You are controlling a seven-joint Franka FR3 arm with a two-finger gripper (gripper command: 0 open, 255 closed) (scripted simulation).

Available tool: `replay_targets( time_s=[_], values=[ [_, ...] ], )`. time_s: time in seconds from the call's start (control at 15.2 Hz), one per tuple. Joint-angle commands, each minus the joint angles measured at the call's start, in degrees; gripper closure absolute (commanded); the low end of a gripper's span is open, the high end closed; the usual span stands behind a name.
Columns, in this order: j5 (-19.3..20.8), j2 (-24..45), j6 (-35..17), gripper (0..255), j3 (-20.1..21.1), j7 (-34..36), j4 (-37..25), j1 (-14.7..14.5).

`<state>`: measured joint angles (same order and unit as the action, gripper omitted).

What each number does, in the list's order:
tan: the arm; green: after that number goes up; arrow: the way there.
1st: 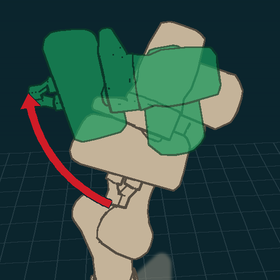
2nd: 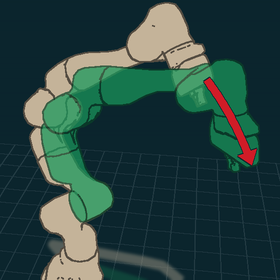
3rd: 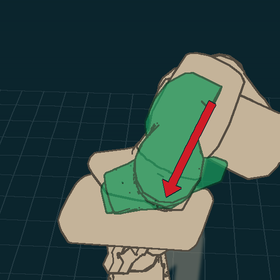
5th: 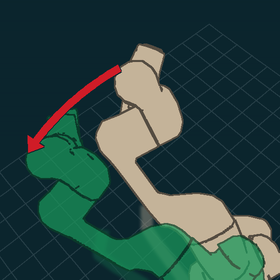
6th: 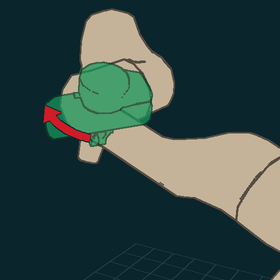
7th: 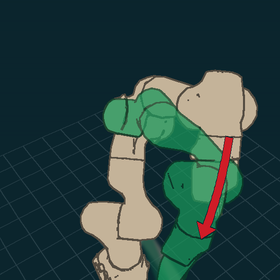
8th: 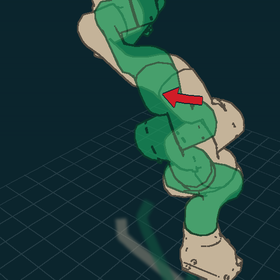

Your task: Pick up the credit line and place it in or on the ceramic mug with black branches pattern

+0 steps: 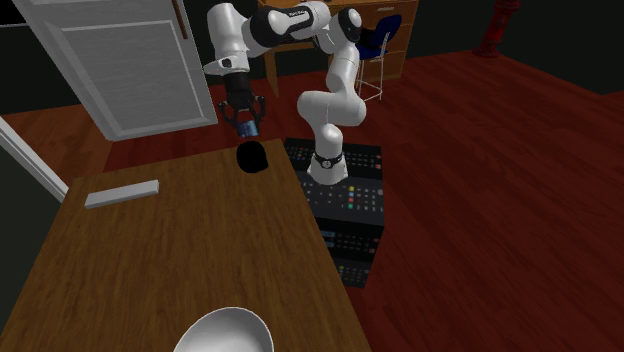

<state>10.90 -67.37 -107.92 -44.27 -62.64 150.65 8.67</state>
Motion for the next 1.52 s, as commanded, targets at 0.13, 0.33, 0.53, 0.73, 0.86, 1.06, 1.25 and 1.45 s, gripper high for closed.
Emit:
replay_targets(
  time_s=[0.13,0.33,0.53,0.73,0.86,1.06,1.25,1.45],
  values=[
    [1.6,-0.4,-1.5,255,-2.2,-1.6,2.4,1.3],
    [2.7,-0.3,-3.3,255,-3.7,-2.4,4.3,1.9],
    [3.8,0.0,-5.1,255,-5.3,-3.2,6.0,2.4],
    [4.9,0.4,-7.0,255,-6.9,-4.1,7.8,2.9],
    [5.7,0.8,-8.4,255,-8.1,-4.7,8.8,3.2],
    [5.9,0.9,-8.8,255,-8.5,-4.9,9.2,3.2],
    [5.9,0.9,-8.8,255,-8.5,-4.9,9.2,3.2],
    [5.9,0.9,-8.8,255,-8.5,-4.9,9.2,3.2]
  ],
)
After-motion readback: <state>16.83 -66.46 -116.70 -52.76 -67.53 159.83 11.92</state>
